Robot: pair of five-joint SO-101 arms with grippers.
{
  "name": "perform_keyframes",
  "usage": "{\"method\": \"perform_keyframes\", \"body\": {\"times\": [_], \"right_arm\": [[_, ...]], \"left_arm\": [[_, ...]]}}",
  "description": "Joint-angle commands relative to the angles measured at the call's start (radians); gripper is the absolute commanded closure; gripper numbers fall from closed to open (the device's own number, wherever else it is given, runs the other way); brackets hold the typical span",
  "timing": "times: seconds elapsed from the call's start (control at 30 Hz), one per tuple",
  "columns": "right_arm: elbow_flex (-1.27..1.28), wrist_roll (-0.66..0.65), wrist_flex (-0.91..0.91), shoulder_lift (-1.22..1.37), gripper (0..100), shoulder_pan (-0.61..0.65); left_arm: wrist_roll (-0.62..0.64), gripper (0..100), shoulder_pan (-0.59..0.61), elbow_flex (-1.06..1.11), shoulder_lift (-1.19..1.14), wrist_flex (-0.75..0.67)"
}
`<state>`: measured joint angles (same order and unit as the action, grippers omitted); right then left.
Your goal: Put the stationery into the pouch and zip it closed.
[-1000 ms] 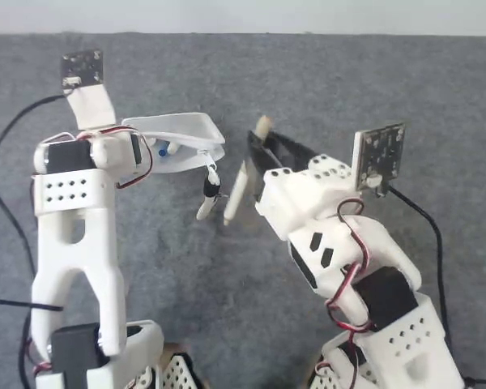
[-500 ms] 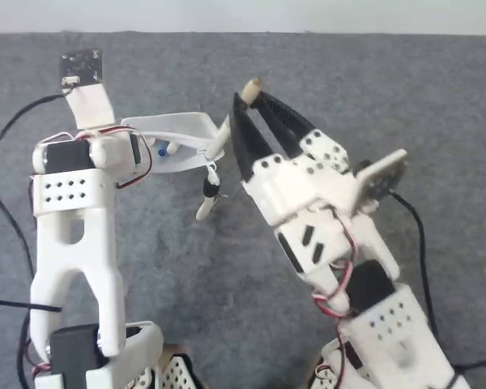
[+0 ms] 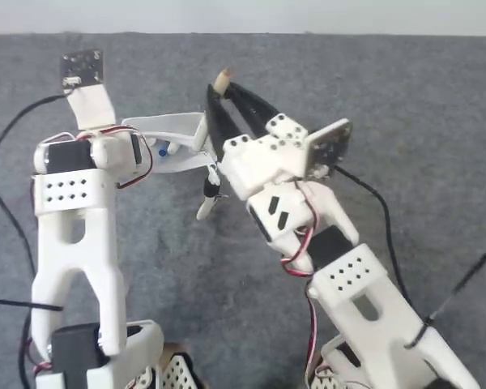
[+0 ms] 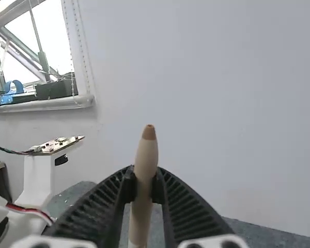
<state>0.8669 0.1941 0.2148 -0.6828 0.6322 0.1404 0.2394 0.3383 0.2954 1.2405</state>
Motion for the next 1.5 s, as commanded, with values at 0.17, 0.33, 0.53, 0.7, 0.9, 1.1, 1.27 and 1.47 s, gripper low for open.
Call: {"method": "perform_keyframes", "body": {"times": [0.17, 0.33, 0.53, 0.7, 0.9, 1.1, 1.27, 1.47], "right_arm": [[-0.008, -0.233, 0.030, 0.042, 99.2, 0.107], [0.014, -0.390, 0.027, 0.077, 99.2, 0.166], [0.083, -0.611, 0.028, 0.139, 99.2, 0.223], [0.118, -0.680, 0.027, 0.191, 99.2, 0.223], [0.124, -0.681, 0.025, 0.246, 93.7, 0.219], [0.132, -0.646, -0.081, 0.199, 79.6, 0.225], [0.152, -0.574, -0.228, 0.005, 83.4, 0.220], [0.144, -0.460, -0.481, -0.303, 80.6, 0.186]], "left_arm": [[0.020, 99, 0.000, -0.002, 0.041, -0.020], [0.020, 99, 0.000, -0.002, 0.041, -0.020], [0.020, 99, 0.000, -0.002, 0.041, -0.020], [0.020, 99, 0.000, -0.002, 0.041, -0.020], [0.020, 99, 0.000, -0.002, 0.041, -0.020], [0.020, 99, -0.002, -0.002, 0.041, -0.020], [0.020, 99, -0.002, -0.002, 0.041, -0.020], [0.020, 99, -0.002, -0.002, 0.041, -0.020]]}}
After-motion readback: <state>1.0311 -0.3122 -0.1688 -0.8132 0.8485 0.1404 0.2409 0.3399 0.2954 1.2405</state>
